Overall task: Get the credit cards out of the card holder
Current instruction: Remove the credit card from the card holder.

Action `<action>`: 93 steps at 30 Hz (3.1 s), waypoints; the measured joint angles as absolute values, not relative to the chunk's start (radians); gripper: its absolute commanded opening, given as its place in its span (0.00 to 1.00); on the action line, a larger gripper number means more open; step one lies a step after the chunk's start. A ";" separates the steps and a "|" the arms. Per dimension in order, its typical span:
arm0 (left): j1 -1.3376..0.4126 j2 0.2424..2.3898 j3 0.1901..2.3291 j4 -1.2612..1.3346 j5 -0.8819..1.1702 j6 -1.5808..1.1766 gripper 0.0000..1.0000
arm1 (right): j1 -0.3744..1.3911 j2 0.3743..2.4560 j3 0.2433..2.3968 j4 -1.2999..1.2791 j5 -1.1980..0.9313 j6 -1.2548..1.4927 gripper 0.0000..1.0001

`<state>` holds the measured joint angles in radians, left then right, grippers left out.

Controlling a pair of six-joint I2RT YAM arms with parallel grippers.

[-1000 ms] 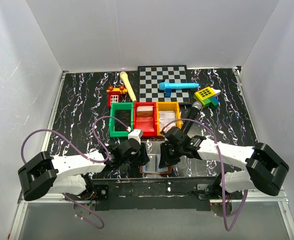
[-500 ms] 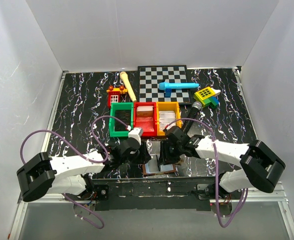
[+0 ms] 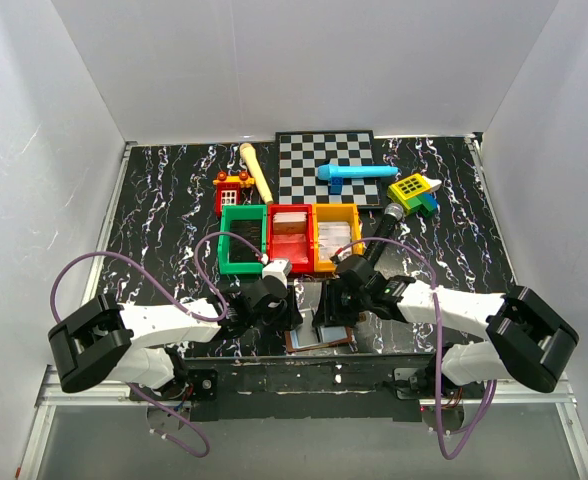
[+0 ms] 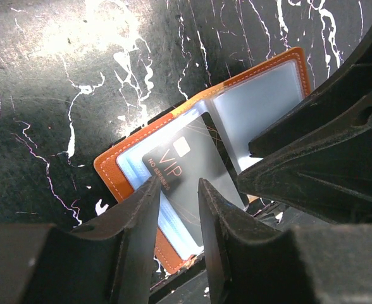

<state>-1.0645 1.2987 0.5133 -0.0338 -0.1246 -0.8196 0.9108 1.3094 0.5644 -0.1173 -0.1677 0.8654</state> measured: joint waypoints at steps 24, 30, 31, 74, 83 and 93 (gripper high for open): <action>-1.065 1.354 0.524 -0.027 -0.131 -0.823 0.21 | 0.885 1.351 0.537 0.011 -0.258 0.888 0.48; -1.065 1.360 0.524 -0.020 -0.135 -0.823 0.21 | 0.871 1.351 0.511 0.036 -0.269 0.896 0.47; -1.065 1.361 0.524 -0.018 -0.135 -0.822 0.21 | 0.871 1.351 0.509 0.038 -0.271 0.896 0.46; -1.064 1.204 0.451 -0.091 -0.184 -0.831 0.37 | 0.863 1.416 0.473 0.213 -0.393 0.914 0.41; -1.064 1.153 0.448 -0.103 -0.191 -0.834 0.16 | 0.863 1.423 0.473 0.214 -0.396 0.914 0.41; -1.064 1.200 0.448 -0.097 -0.173 -0.838 0.08 | 0.859 1.434 0.476 0.216 -0.398 0.914 0.42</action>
<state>-1.0637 1.2003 0.4480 -0.0967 -0.1726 -0.8375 0.8585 1.4338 0.4763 0.2165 -0.3981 0.9138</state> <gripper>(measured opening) 0.096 0.414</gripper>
